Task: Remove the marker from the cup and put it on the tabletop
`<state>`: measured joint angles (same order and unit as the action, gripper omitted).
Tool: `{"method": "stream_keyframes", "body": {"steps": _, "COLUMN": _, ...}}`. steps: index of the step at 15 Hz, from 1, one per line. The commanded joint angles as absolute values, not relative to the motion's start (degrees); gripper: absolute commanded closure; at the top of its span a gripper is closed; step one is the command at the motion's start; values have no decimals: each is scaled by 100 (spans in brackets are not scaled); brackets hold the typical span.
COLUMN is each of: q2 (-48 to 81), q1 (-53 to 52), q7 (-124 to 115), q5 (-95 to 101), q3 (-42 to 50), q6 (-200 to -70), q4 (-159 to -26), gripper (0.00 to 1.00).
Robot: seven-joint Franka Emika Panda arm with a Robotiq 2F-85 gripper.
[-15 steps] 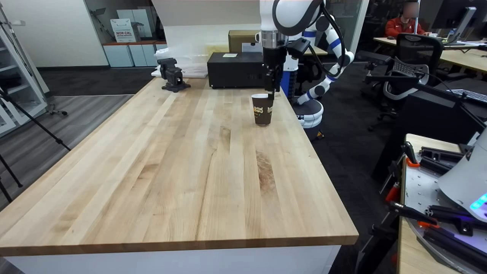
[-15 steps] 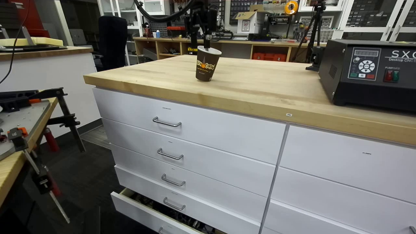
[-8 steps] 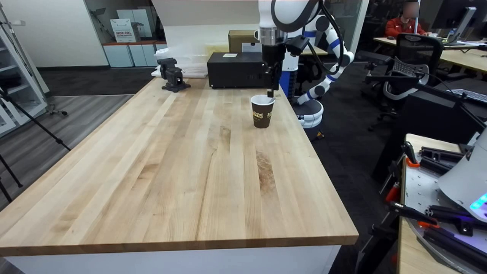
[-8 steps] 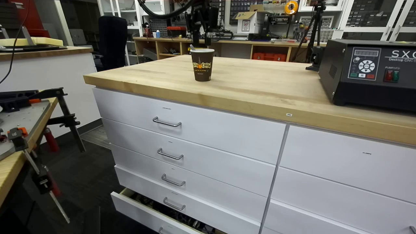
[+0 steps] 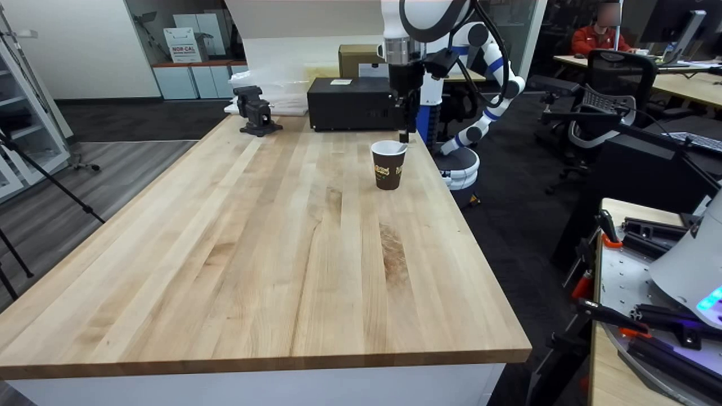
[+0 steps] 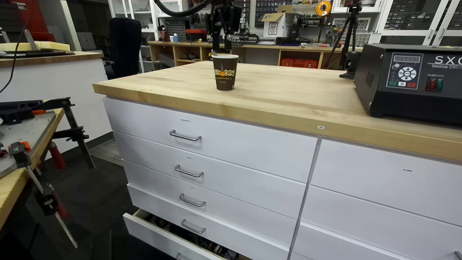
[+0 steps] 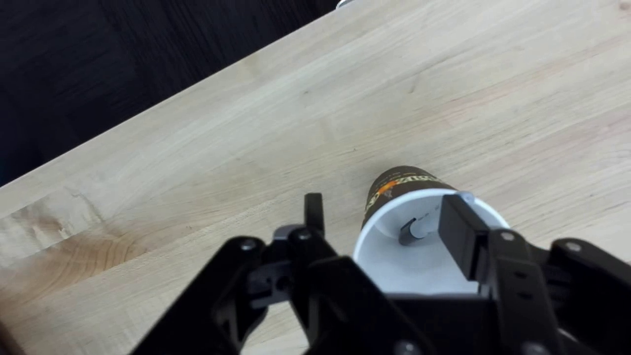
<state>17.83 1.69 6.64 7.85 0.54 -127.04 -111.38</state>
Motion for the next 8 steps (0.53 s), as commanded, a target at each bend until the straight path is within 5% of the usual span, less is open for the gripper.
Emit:
{"method": "stream_keyframes", "body": {"steps": 1, "q2": 1696, "q1": 119, "q7": 633, "q5": 721, "q3": 36, "q6": -12399, "q4": -10997, "gripper": 7}}
{"method": "stream_keyframes", "body": {"steps": 3, "q2": 1677, "q1": 131, "q7": 621, "q5": 586, "q3": 3, "q6": -12414, "q4": -10983, "gripper": 0}}
{"method": "stream_keyframes", "body": {"steps": 8, "q2": 1682, "q1": 139, "q7": 654, "q5": 219, "q3": -78, "q6": -12320, "q4": -11022, "gripper": 6}}
